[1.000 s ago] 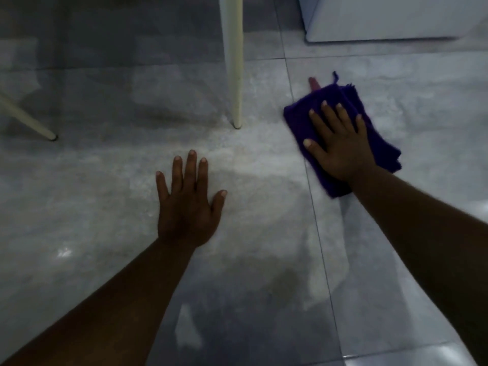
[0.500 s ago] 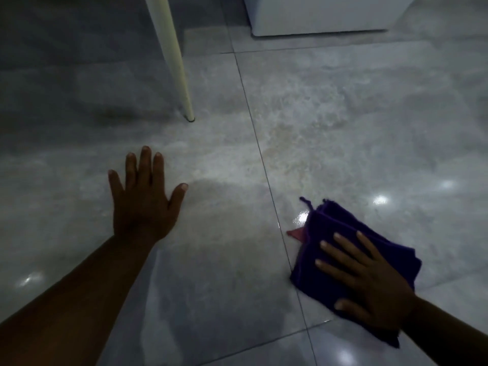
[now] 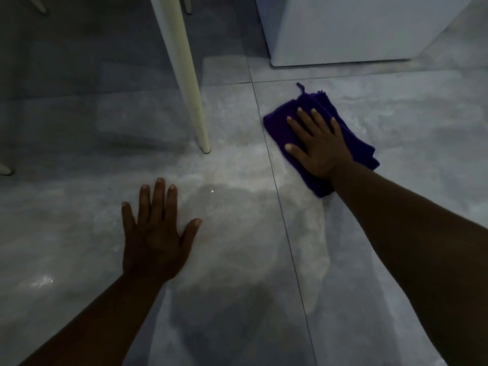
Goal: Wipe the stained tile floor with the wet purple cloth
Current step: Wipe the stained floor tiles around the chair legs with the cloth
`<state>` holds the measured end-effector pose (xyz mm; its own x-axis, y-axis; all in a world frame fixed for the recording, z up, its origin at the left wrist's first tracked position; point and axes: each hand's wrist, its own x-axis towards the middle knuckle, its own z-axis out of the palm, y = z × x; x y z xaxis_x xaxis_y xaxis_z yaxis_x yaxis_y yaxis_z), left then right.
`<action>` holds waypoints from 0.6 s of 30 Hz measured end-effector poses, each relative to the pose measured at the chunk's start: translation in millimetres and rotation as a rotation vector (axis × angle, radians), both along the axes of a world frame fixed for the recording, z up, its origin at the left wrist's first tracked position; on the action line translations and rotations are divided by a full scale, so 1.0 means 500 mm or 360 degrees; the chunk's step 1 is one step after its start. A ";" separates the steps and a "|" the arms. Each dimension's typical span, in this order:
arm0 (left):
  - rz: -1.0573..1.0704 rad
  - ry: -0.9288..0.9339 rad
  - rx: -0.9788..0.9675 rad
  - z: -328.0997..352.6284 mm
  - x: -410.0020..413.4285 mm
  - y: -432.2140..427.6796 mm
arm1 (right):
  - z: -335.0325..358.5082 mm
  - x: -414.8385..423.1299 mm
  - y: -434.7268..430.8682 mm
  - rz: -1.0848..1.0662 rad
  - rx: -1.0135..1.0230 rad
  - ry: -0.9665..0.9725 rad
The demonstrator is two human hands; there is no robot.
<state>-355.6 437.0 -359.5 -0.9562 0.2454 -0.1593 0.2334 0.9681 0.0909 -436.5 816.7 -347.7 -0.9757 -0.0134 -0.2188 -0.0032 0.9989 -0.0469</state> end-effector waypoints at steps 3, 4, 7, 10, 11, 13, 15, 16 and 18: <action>-0.0013 0.0033 -0.0026 -0.004 0.002 -0.002 | -0.011 -0.081 -0.014 -0.0125 0.0003 0.0011; -0.0006 0.0045 -0.0034 -0.005 0.002 -0.002 | -0.015 -0.100 -0.016 -0.0192 0.0008 0.0018; -0.0003 0.0049 -0.0009 -0.006 0.001 -0.002 | -0.015 -0.129 -0.020 -0.0346 -0.0038 0.0024; -0.0007 0.0062 -0.0002 -0.009 0.002 -0.007 | -0.013 -0.129 -0.024 -0.0459 -0.0057 0.0021; -0.0007 0.0067 -0.0004 -0.009 0.002 -0.006 | -0.011 -0.124 -0.025 -0.0516 -0.0054 0.0035; -0.0003 0.0058 -0.0009 -0.008 0.000 -0.005 | -0.009 -0.107 -0.033 -0.0632 -0.0058 0.0038; 0.0009 0.0043 -0.0006 -0.009 -0.001 -0.003 | -0.009 -0.085 -0.037 -0.0692 -0.0048 0.0039; 0.0013 0.0046 -0.0004 -0.011 -0.001 -0.004 | -0.010 -0.070 -0.034 -0.0704 -0.0039 0.0044; 0.0009 0.0067 -0.0011 -0.013 0.000 -0.005 | -0.010 -0.036 -0.019 -0.0715 -0.0030 0.0041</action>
<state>-355.3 434.5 -366.3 -0.9635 0.2391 -0.1205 0.2314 0.9700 0.0746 -454.6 807.2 -352.4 -0.8906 0.4093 -0.1983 0.4295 0.9003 -0.0706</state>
